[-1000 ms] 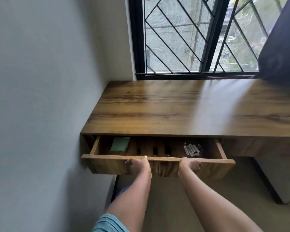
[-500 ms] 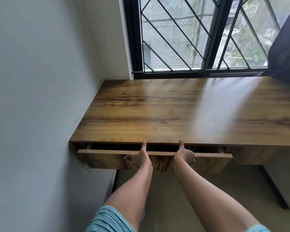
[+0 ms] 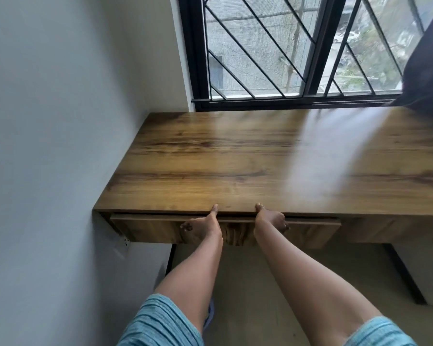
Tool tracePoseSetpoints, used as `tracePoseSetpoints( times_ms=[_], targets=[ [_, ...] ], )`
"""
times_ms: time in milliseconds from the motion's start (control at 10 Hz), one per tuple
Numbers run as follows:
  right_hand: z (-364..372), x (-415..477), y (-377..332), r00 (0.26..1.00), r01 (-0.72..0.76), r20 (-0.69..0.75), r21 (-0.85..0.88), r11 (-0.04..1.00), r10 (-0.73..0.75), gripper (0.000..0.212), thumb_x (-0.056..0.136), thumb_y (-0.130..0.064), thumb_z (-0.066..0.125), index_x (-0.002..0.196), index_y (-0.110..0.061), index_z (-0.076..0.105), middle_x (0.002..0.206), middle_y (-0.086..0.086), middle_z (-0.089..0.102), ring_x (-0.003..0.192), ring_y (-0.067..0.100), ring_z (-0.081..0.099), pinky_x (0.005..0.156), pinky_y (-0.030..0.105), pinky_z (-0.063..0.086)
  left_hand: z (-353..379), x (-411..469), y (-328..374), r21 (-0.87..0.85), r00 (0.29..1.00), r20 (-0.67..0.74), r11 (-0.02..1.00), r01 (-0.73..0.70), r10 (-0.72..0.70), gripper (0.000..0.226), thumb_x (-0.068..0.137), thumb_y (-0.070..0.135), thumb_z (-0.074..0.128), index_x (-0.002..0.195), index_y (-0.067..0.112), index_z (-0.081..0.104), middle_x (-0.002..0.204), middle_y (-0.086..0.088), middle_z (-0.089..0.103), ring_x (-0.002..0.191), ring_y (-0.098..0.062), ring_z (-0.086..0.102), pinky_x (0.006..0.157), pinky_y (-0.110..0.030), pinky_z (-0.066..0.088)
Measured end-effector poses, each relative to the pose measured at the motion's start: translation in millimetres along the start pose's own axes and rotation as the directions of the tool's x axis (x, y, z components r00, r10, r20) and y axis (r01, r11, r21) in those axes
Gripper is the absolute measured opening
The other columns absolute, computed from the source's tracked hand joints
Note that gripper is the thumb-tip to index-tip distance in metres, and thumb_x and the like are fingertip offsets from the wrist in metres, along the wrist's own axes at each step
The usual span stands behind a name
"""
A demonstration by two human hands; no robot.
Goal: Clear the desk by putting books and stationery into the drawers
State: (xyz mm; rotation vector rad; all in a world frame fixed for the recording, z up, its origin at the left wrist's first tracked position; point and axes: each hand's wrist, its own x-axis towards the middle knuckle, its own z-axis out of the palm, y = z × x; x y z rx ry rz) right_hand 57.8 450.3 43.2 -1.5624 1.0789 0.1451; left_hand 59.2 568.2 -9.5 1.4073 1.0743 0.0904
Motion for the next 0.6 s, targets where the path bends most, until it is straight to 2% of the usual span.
tracePoseSetpoints(
  times_ms=[100, 200, 300, 400, 500, 600],
  targets=[
    [-3, 0, 0, 0.999, 0.028, 0.03, -0.101, 0.995, -0.025, 0.078, 0.091, -0.032, 0.06, 0.142, 0.014, 0.022, 0.146, 0.032, 0.029, 0.128, 0.029, 0.045, 0.095, 0.029, 0.043, -6, -3, 4, 0.043, 0.999, 0.04, 0.999, 0.004, -0.006, 0.093, 0.079, 0.043, 0.072, 0.144, -0.004, 0.025, 0.13, -0.018, 0.056, 0.117, -0.033, 0.057, 0.096, -0.038, 0.048],
    [-8, 2, -3, 0.995, 0.078, 0.075, -0.211, 0.974, -0.063, 0.073, 0.095, -0.033, 0.054, 0.142, 0.014, 0.023, 0.149, 0.031, 0.025, 0.129, 0.028, 0.044, 0.097, 0.027, 0.041, -15, -4, 5, 0.086, 0.995, 0.095, 0.996, -0.007, -0.001, 0.086, 0.082, 0.04, 0.069, 0.144, -0.004, 0.028, 0.131, -0.016, 0.056, 0.119, -0.032, 0.056, 0.095, -0.036, 0.045],
    [-14, 0, 3, 0.987, 0.14, 0.124, -0.368, 0.919, -0.101, 0.067, 0.096, -0.036, 0.051, 0.138, 0.013, 0.035, 0.147, 0.029, 0.031, 0.136, 0.033, 0.034, 0.103, 0.031, 0.038, -25, -5, -1, 0.079, 0.992, 0.129, 0.997, -0.018, 0.008, 0.081, 0.087, 0.038, 0.064, 0.147, 0.001, 0.024, 0.135, -0.016, 0.052, 0.124, -0.031, 0.051, 0.103, -0.038, 0.04],
    [-18, -8, 21, 0.98, 0.189, 0.151, -0.477, 0.859, -0.132, 0.07, 0.095, -0.032, 0.053, 0.142, 0.012, 0.025, 0.154, 0.03, 0.007, 0.145, 0.037, 0.005, 0.113, 0.038, 0.024, -31, -18, -7, 0.092, 0.979, 0.193, 0.993, -0.079, 0.06, 0.075, 0.093, 0.037, 0.056, 0.149, 0.003, 0.021, 0.147, -0.015, 0.04, 0.135, -0.031, 0.039, 0.111, -0.04, 0.033],
    [-25, -16, 35, 0.973, 0.222, 0.171, -0.483, 0.847, -0.157, 0.08, 0.097, -0.032, 0.048, 0.148, 0.004, -0.002, 0.158, 0.019, -0.007, 0.147, 0.03, -0.008, 0.118, 0.036, 0.004, -31, -41, -6, 0.161, 0.954, 0.287, 0.977, -0.141, 0.091, 0.065, 0.096, 0.035, 0.05, 0.148, 0.004, 0.024, 0.151, -0.014, 0.033, 0.139, -0.031, 0.034, 0.113, -0.04, 0.03],
    [-38, -16, 47, 0.934, 0.349, 0.253, -0.513, 0.784, -0.251, 0.063, 0.102, -0.033, 0.031, 0.151, -0.009, 0.0, 0.159, 0.004, -0.011, 0.147, 0.029, -0.01, 0.118, 0.042, 0.004, -28, -61, -5, 0.216, 0.942, 0.325, 0.963, -0.163, 0.087, 0.053, 0.101, 0.026, 0.04, 0.147, 0.004, 0.028, 0.149, -0.016, 0.036, 0.137, -0.031, 0.037, 0.111, -0.037, 0.033]
  ],
)
